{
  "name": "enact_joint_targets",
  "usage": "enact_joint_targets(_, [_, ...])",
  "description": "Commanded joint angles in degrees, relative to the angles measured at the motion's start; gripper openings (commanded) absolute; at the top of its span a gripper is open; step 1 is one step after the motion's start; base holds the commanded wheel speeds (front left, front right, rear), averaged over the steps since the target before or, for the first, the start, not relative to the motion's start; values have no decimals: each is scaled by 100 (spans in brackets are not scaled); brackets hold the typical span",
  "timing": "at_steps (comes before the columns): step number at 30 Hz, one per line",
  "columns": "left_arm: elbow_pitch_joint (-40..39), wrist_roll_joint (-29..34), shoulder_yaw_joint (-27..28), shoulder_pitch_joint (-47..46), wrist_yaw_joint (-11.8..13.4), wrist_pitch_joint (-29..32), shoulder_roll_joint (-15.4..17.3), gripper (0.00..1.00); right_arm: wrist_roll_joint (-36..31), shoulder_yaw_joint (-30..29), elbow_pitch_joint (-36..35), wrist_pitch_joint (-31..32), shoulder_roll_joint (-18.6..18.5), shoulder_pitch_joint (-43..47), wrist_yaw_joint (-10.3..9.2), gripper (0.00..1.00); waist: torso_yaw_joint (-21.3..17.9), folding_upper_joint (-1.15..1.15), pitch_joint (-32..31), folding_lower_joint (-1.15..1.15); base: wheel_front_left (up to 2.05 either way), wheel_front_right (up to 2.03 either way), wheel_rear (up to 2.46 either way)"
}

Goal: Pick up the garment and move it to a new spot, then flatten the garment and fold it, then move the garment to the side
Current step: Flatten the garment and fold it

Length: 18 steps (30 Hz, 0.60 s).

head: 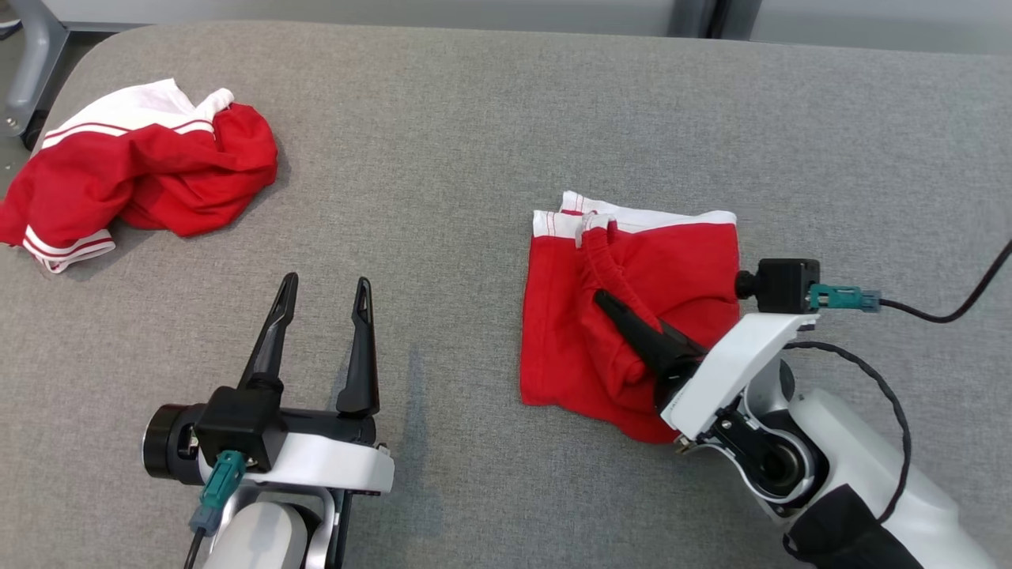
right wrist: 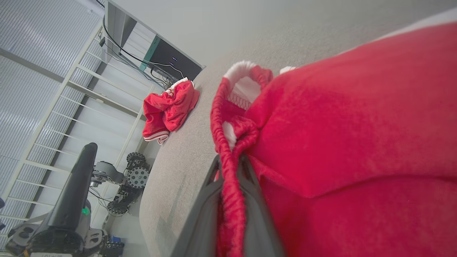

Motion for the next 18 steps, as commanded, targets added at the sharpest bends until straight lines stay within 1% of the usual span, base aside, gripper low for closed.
enact_joint_targets(1, [32, -17, 6, -126, -33, -38, -12, 100, 35, 64, 49, -104, 11, -90, 5, 0, 11, 0, 6, 0, 0, 0, 0])
enact_joint_targets(2, [51, -19, 8, -130, -36, -45, -18, 100, 66, 113, 64, -161, 37, -124, 5, 25, 13, 0, 7, 0, 0, 0, 0])
enact_joint_targets(3, [66, -20, 11, -137, -42, -46, -23, 100, 102, 162, 74, -223, 49, -151, 5, 47, 12, 0, 6, 0, 0, 0, 0])
enact_joint_targets(4, [80, -21, 13, -141, -36, -51, -28, 100, 126, 226, 81, -278, 47, -166, 5, 87, 8, 0, 4, 0, 0, 0, 0])
enact_joint_targets(5, [95, -20, 16, -148, -43, -58, -31, 100, 155, 279, 54, -347, 43, -192, 5, 100, 2, 0, 4, 0, 0, 0, 0])
enact_joint_targets(9, [145, -18, 23, -158, -73, -76, -38, 100, 177, 478, -132, -695, -23, -291, 5, 100, -34, 0, -14, 0, 0, 0, 0])
enact_joint_targets(12, [181, -18, 39, -155, -93, -74, -32, 100, 42, 602, -331, -1097, -173, -392, 5, 100, -86, 0, -35, 0, 0, 0, 0])
enact_joint_targets(13, [181, -18, 39, -155, -93, -74, -32, 100, 42, 602, -331, -1097, -173, -392, 5, 100, -86, 0, -35, 0, 0, 0, 0])
enact_joint_targets(16, [209, -18, 61, -153, -97, -79, -25, 100, -306, 621, -423, -1673, -406, -475, 5, 100, -156, 0, -67, 0, 0, 0, 0])
enact_joint_targets(18, [217, -18, 86, -137, -95, -80, -17, 100, -599, 507, -419, -1928, -544, -490, 5, 100, -216, 0, -91, 0, 0, 0, 0])
